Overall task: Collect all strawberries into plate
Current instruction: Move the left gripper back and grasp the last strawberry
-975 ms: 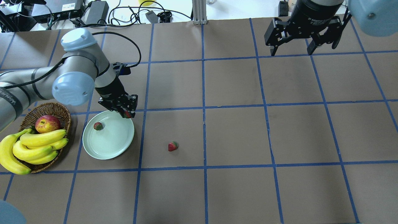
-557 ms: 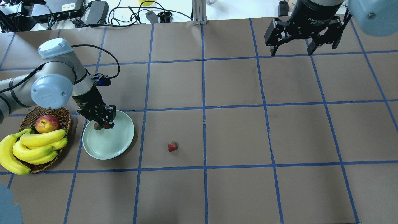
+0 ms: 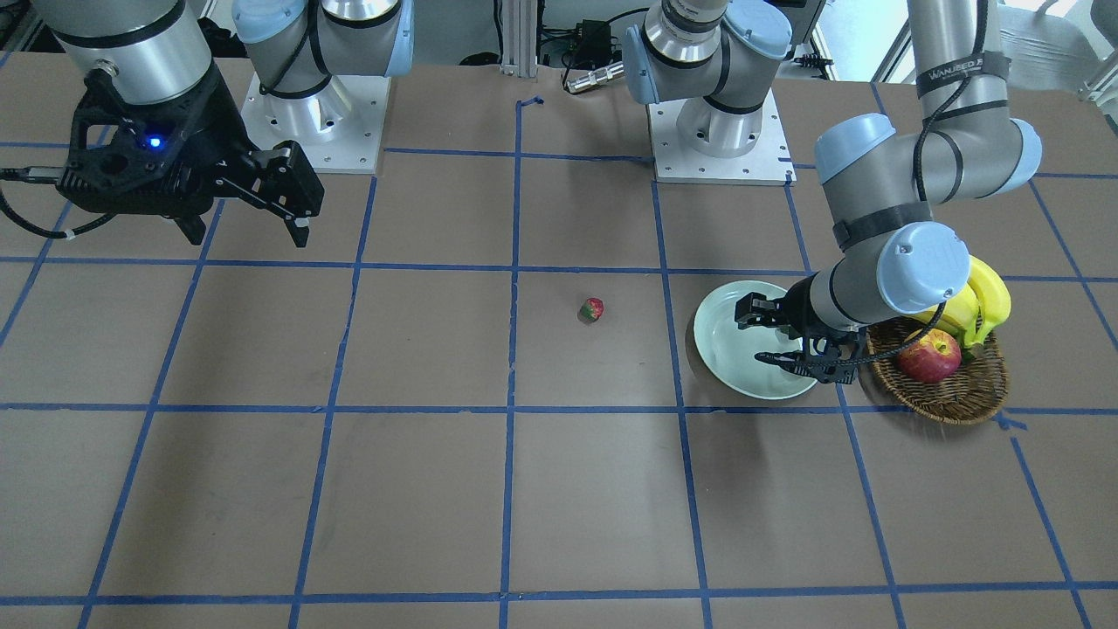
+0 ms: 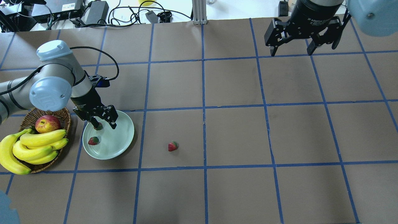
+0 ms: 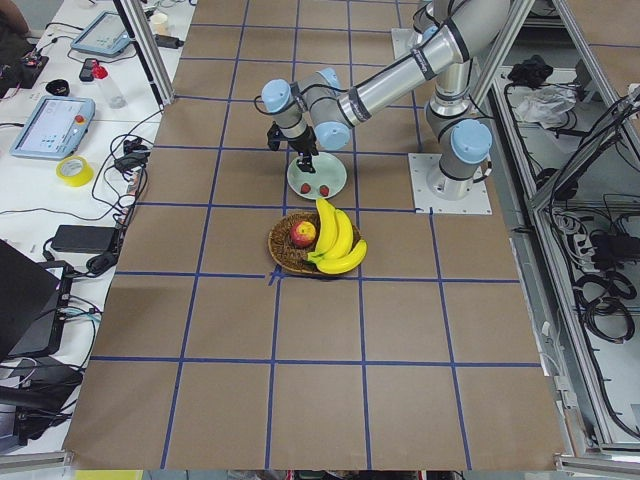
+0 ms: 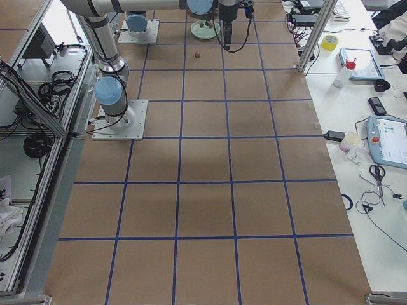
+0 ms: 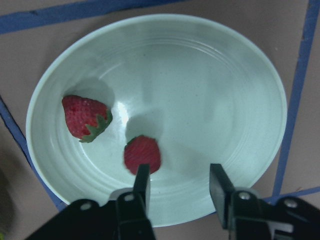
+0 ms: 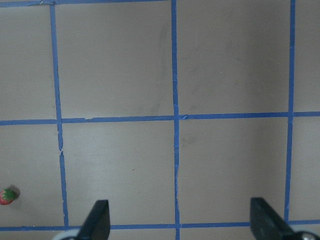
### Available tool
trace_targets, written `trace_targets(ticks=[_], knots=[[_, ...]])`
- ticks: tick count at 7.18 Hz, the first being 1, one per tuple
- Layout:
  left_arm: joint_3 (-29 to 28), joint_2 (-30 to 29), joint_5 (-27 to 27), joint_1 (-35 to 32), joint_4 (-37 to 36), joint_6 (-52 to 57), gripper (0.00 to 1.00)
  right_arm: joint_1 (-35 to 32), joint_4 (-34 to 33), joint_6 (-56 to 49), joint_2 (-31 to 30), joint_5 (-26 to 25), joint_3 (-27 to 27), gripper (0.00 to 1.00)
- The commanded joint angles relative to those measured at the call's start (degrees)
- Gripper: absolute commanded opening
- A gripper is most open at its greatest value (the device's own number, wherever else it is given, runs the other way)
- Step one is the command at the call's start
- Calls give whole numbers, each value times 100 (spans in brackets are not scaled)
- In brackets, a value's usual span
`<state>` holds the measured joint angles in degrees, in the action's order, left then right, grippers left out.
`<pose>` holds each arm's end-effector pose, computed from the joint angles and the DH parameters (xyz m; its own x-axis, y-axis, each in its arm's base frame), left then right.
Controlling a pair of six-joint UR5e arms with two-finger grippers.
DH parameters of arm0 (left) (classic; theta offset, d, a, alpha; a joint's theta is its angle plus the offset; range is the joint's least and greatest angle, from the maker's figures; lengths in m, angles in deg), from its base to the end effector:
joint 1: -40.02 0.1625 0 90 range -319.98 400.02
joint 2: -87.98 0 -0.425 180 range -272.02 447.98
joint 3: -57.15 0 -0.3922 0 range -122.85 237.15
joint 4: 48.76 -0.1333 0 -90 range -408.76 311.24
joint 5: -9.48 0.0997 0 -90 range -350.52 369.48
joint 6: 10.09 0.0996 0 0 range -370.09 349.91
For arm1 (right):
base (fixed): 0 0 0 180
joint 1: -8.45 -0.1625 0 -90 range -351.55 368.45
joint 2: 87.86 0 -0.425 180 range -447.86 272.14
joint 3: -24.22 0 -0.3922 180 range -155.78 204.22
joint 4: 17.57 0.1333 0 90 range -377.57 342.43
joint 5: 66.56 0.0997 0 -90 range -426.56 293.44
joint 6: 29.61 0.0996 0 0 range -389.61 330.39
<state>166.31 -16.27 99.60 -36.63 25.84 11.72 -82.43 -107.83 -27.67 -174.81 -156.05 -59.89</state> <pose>-0.0150 -0.5134 0.2329 -0.9851 0.1300 0.1130 0.1577 0.9446 0.2878 0.1421 -0.5171 0.5123 -0.9998 0.0180 -0.0107 0.0185 0.9984 -0.0537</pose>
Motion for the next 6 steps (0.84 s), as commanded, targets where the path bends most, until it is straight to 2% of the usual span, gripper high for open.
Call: trace_targets(ticks=[1,2,4,6], knots=[[-43,141,-527,-401,1,-525,100,0,-9,0,2,2,0,100],[-52,185,-740,-629,-7,-868,100,0,-9,0,2,11,0,100],[-25,212,-760,-1313,-85,-1911,100,0,8,0,2,11,0,100],[71,3,-786,-1974,-612,-2986,100,0,8,0,2,11,0,100]])
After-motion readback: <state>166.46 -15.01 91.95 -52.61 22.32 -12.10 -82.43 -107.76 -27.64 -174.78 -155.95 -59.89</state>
